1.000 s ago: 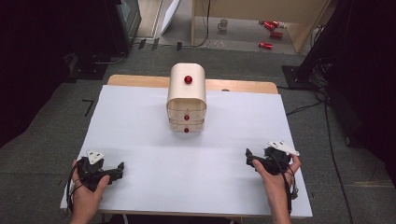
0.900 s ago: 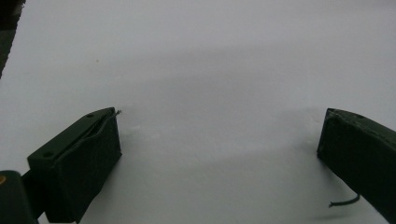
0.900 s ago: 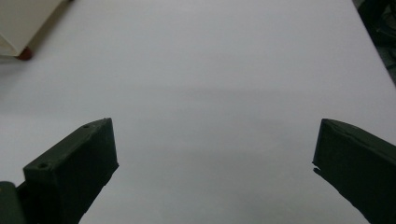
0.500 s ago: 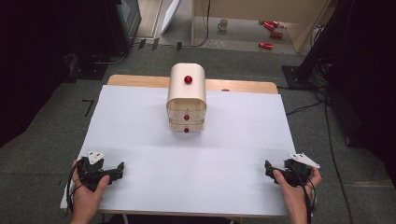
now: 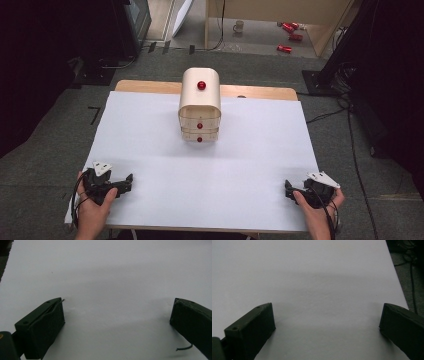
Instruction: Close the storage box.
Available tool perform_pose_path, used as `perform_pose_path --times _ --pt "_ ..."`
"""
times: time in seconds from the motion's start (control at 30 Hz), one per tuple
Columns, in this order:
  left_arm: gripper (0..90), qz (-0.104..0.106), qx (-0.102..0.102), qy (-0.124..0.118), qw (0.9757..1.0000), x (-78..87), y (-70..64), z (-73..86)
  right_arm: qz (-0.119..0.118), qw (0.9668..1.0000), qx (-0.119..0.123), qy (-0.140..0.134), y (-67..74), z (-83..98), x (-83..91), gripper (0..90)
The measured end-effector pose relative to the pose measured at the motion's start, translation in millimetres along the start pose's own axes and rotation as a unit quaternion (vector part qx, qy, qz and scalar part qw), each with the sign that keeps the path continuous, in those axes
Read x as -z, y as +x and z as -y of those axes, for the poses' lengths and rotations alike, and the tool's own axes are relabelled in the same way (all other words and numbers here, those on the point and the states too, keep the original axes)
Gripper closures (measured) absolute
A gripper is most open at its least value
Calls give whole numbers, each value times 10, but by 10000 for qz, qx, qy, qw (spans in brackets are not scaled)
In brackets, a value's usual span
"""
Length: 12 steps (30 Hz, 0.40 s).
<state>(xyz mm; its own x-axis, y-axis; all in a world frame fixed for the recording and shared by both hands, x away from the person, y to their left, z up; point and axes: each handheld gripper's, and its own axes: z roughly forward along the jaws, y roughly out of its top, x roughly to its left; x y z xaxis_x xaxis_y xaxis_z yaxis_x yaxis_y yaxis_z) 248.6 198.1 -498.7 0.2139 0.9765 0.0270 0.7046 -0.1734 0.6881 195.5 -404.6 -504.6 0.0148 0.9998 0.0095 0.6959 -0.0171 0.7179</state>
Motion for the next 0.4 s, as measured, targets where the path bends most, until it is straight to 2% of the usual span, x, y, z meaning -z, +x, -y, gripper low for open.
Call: perform_pose_path --times 0.4 --pt "0 2 -4 6 10000 0 2 -1 -13 10000 5 -28 -6 4 -2 0"
